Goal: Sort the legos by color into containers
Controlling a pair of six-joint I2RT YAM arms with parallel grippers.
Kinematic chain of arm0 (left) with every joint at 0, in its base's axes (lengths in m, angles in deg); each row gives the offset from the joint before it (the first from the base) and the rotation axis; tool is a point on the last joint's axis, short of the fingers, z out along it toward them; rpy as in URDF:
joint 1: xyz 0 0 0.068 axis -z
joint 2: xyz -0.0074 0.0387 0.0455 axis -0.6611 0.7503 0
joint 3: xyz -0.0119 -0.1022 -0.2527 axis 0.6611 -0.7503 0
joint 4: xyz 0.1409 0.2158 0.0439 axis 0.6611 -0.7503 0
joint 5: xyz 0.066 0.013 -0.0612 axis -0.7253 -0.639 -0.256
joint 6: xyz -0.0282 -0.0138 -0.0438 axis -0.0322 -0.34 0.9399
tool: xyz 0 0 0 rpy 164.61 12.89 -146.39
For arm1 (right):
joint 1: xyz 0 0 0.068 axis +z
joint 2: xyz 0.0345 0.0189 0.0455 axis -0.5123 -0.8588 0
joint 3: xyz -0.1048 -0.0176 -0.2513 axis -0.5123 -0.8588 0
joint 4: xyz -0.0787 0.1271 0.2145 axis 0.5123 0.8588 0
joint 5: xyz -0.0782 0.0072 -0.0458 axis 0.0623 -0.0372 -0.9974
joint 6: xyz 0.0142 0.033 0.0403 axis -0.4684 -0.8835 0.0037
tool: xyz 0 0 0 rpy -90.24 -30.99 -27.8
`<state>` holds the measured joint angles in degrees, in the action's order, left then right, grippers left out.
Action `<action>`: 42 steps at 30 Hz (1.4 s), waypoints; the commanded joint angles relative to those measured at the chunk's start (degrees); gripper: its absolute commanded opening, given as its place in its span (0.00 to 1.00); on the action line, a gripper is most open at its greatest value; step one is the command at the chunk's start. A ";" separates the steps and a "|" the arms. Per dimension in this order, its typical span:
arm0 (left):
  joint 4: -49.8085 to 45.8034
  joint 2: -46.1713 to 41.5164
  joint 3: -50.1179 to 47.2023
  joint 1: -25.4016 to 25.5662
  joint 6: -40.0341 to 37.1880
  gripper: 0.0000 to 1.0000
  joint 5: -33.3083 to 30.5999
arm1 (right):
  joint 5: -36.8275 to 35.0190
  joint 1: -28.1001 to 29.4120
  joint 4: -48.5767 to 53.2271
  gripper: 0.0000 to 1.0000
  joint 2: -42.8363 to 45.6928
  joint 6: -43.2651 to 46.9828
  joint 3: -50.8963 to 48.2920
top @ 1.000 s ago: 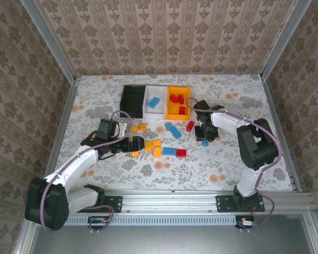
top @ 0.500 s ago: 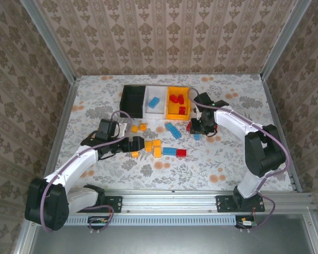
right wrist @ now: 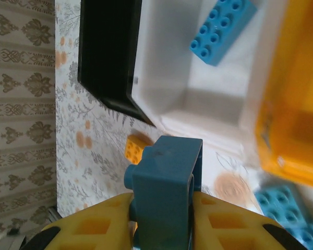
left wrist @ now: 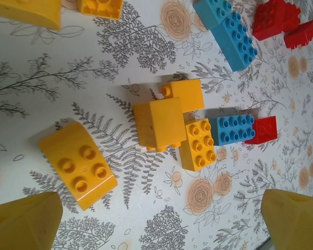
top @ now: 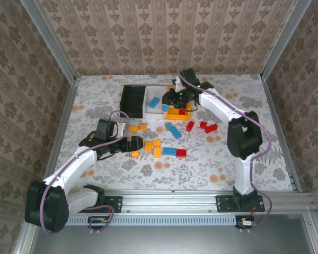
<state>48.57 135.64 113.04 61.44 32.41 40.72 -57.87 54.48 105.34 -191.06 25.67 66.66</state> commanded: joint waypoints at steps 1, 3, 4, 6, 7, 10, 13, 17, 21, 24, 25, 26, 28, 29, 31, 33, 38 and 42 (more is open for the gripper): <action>-1.63 -1.67 0.16 -1.01 -1.36 1.00 0.35 | 2.89 0.90 -1.41 0.29 -6.82 -3.74 6.36; -1.24 -1.66 0.02 -1.24 -1.31 1.00 0.53 | 2.73 1.26 -1.44 0.29 -10.15 -4.44 9.37; -1.01 -1.58 -0.06 -1.37 -1.30 1.00 0.64 | 2.52 1.38 -1.48 0.30 -11.29 -4.72 10.39; -0.45 -1.16 -0.23 -1.88 -1.16 1.00 1.27 | 2.05 1.48 -1.31 0.33 -13.59 -5.28 12.52; -0.29 -0.90 -0.21 -2.17 -1.16 1.00 1.60 | 1.85 1.48 -1.24 0.37 -14.34 -5.54 13.25; -0.01 -0.31 -0.02 -2.98 -1.01 1.00 2.62 | 1.48 1.63 -1.45 0.50 -15.45 -6.18 14.36; 0.26 -0.24 -0.11 -3.48 -0.80 1.00 2.92 | 1.18 1.74 -1.57 0.55 -15.32 -6.19 14.22; 0.36 -0.34 -0.37 -3.49 -0.86 1.00 2.82 | 0.97 1.83 -0.73 0.56 -14.60 -5.28 13.95; 0.35 -0.34 -0.37 -3.49 -0.80 1.00 2.74 | 0.75 1.76 -0.41 0.56 -12.91 -4.53 12.87; 0.14 -0.41 -0.33 -3.53 -0.87 1.00 2.83 | 0.12 1.74 -0.22 0.56 -9.72 -3.50 10.70; 0.02 -0.49 -0.25 -3.45 -0.81 1.00 2.85 | -0.83 1.74 0.63 0.56 -8.08 -2.70 9.85; -0.11 -0.56 -0.12 -3.52 -0.84 1.00 2.89 | -2.64 1.67 3.11 0.57 -6.24 -1.25 9.23; -0.12 -0.86 -0.11 -3.45 -0.83 1.00 2.91 | -7.60 1.52 8.71 0.59 -2.77 2.46 8.03; -0.14 -1.02 -0.20 -3.36 -0.85 1.00 2.94 | -10.36 1.40 10.99 0.61 -0.91 4.42 6.92; 0.08 -1.22 -0.44 -3.29 -0.82 1.00 2.80 | -17.67 0.82 14.73 0.66 3.97 7.82 2.05; 0.35 -1.14 -0.53 -3.25 -0.78 1.00 2.84 | -22.60 -0.59 16.78 0.72 8.49 10.22 -3.64; 0.92 -0.35 -0.39 -2.79 -0.61 1.00 2.94 | -28.43 -7.26 19.01 0.83 18.35 13.09 -18.80; 1.50 0.44 -0.29 -1.98 -0.14 1.00 2.77 | -31.36 -10.83 19.27 0.87 21.04 16.10 -26.50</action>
<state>49.03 135.42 113.02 58.73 32.21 42.52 -83.88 44.51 120.79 -170.34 37.58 44.54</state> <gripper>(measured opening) 0.997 0.869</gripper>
